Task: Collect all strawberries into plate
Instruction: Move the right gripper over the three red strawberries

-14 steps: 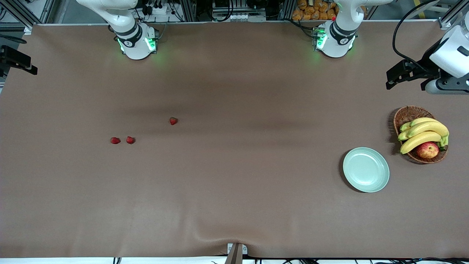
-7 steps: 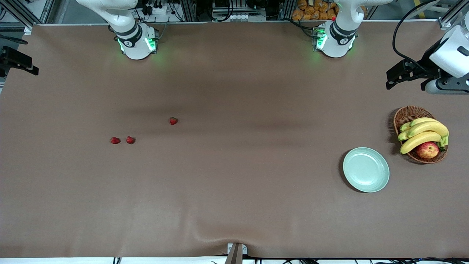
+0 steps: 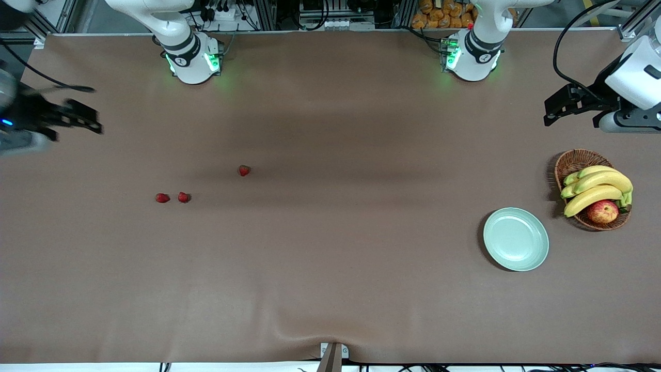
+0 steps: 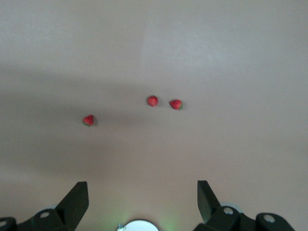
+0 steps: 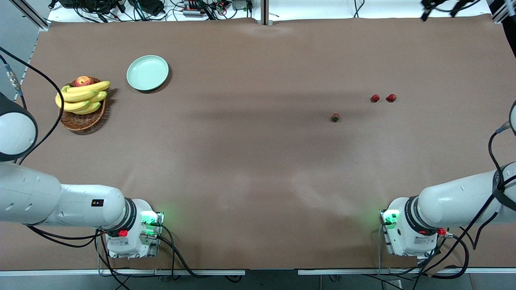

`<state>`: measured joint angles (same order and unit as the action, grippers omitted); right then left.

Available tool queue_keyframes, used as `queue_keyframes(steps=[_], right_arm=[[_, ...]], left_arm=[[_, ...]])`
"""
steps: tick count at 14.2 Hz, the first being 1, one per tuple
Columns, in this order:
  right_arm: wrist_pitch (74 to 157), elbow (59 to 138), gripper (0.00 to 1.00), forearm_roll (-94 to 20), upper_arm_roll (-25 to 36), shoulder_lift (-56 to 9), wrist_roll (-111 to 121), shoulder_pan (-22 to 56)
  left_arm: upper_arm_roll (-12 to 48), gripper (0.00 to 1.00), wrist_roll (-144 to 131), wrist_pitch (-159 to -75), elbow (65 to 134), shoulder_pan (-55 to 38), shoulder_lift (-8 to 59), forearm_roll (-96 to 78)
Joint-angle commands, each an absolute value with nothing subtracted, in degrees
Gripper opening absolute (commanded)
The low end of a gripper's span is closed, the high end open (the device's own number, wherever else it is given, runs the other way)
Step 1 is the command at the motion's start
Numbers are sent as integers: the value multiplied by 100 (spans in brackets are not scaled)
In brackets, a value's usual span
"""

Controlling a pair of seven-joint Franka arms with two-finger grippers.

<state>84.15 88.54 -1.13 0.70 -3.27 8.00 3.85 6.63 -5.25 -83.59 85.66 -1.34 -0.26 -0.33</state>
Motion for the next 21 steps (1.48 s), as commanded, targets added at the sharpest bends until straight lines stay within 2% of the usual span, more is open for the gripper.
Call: queue_keyframes(steps=[1,7,10,14,18,21], right_arm=[[8928,9227,100,-167,105,-544,634,693],[9974,10071,100,-457,88,-1168,-1043,1624],[10404,10492,100,-772,88,-1458,-1327,1714],[11451,11354,100,-1116,79,-1642,-1327,1801],[11522,11408,100,-1195,79,-2240,-1336,2056],[11654,11469,100,-1336,79,-2408,-1336,2065]], left_arm=[[686,100,-396,-8358,8534,-105,-35,26],[686,100,-396,-8376,8534,-97,-18,26],[686,100,-396,-8411,8534,-97,-18,61],[686,100,-396,-8455,8534,-114,-9,123],[686,100,-396,-8481,8543,-149,-9,211],[686,100,-396,-8499,8534,-149,-9,220]])
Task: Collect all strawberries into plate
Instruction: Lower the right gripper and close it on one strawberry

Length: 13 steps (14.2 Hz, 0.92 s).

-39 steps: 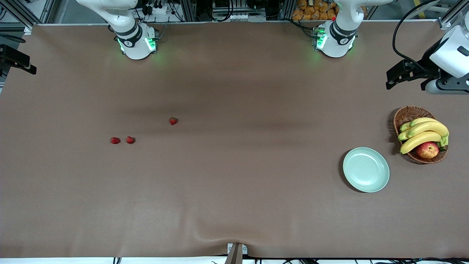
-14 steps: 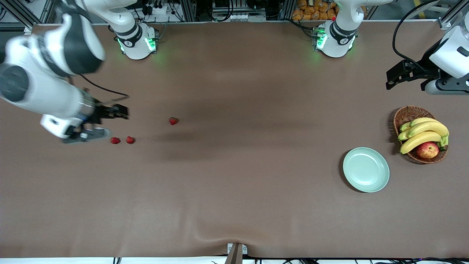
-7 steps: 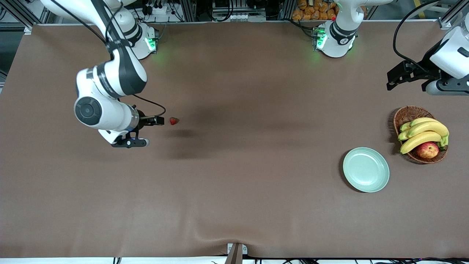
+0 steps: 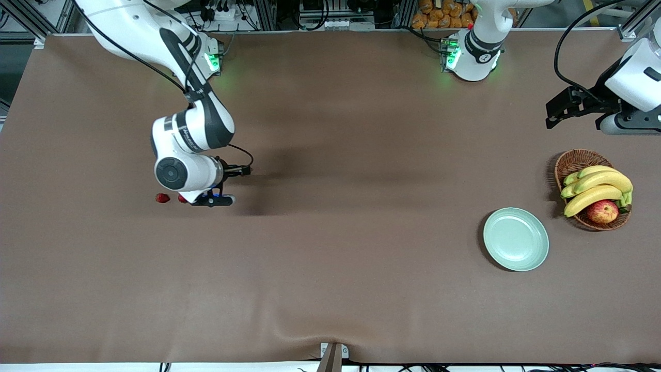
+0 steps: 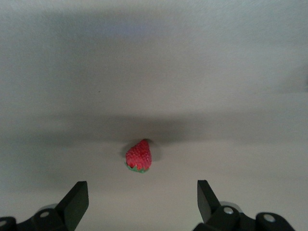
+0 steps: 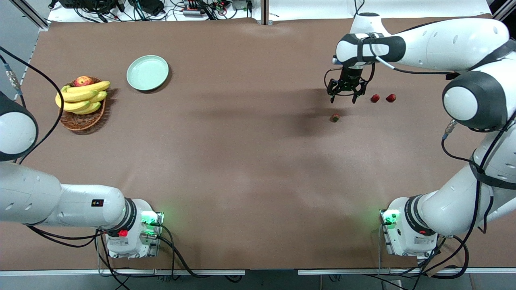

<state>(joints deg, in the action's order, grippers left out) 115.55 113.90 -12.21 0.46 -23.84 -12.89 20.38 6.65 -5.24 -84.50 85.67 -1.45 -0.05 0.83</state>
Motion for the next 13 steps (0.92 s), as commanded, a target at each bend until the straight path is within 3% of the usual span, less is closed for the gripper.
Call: queue_keyframes(steps=[1,10,13], right_arm=[[11715,11531,100,-1345,70,-2452,-1327,2092],[11927,11505,100,-1748,70,-2926,-1327,2162],[11988,11514,93,-1767,70,-2918,-1318,2223]], left_arm=[[686,100,-396,-8499,8534,-141,0,220],[686,100,-396,-8508,8534,-141,0,228],[686,100,-396,-8508,8534,-132,0,220]])
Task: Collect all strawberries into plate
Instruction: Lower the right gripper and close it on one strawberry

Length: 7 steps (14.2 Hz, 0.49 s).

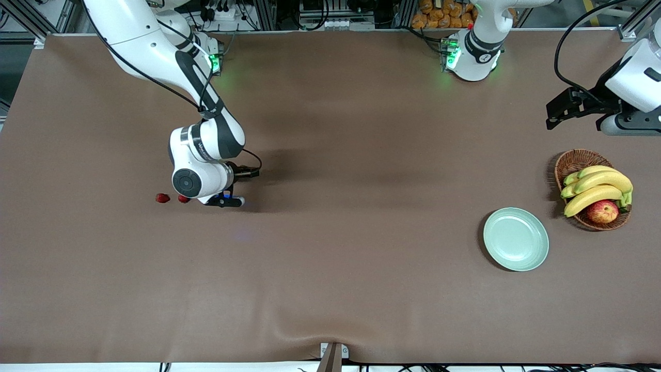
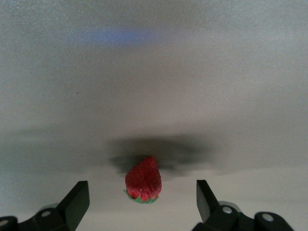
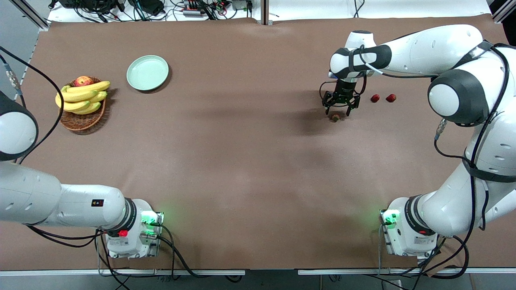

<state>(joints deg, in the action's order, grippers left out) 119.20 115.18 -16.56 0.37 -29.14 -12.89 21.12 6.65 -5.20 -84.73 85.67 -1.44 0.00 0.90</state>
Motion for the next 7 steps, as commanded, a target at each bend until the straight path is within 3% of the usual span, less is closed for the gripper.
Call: queue_keyframes(steps=[1,7], right_arm=[[11988,11514,89,-1767,70,-2935,-1318,2232],[11997,11514,50,-1758,70,-2979,-1310,2338]], left_arm=[[686,100,-396,-8508,8534,-132,0,220],[686,100,-396,-8508,8534,-132,0,220]])
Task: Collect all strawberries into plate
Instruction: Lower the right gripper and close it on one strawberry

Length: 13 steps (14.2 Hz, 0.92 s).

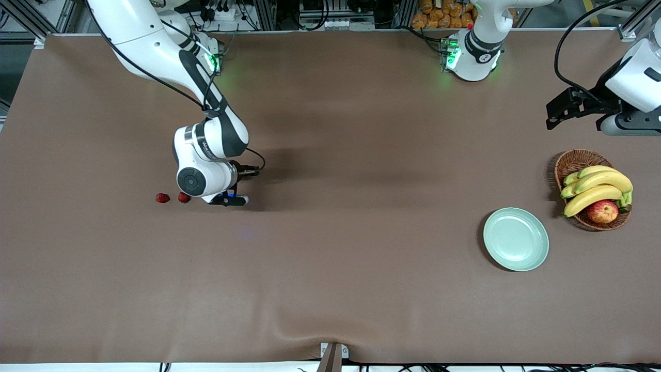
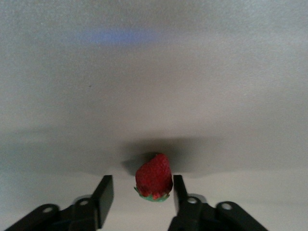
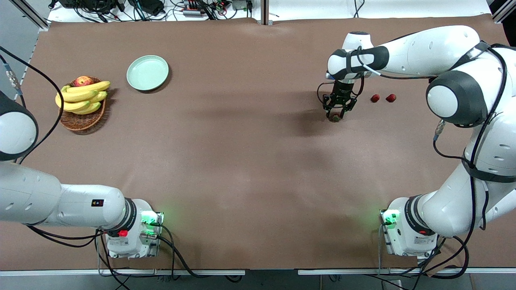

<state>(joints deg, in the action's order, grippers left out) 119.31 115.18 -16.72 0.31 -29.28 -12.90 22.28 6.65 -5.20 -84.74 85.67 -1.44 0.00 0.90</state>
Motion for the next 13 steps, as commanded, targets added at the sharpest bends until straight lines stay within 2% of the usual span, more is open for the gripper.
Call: queue_keyframes(steps=[1,4,6,9,13], right_arm=[[12032,11514,44,-1758,70,-2997,-1301,2347],[12172,11505,15,-1749,70,-3050,-1248,2347],[12252,11505,2,-1740,70,-3050,-1239,2347],[12173,11251,0,-1749,70,-2980,-1265,2277],[11708,10224,0,-1802,70,-2909,-1292,2276]], left_arm=[[686,100,-396,-8508,8534,-132,0,220],[686,100,-396,-8508,8534,-132,17,220],[686,100,-396,-8508,8534,-132,18,220],[686,100,-396,-8508,8543,-132,18,220],[686,100,-396,-8508,8534,-132,18,220]])
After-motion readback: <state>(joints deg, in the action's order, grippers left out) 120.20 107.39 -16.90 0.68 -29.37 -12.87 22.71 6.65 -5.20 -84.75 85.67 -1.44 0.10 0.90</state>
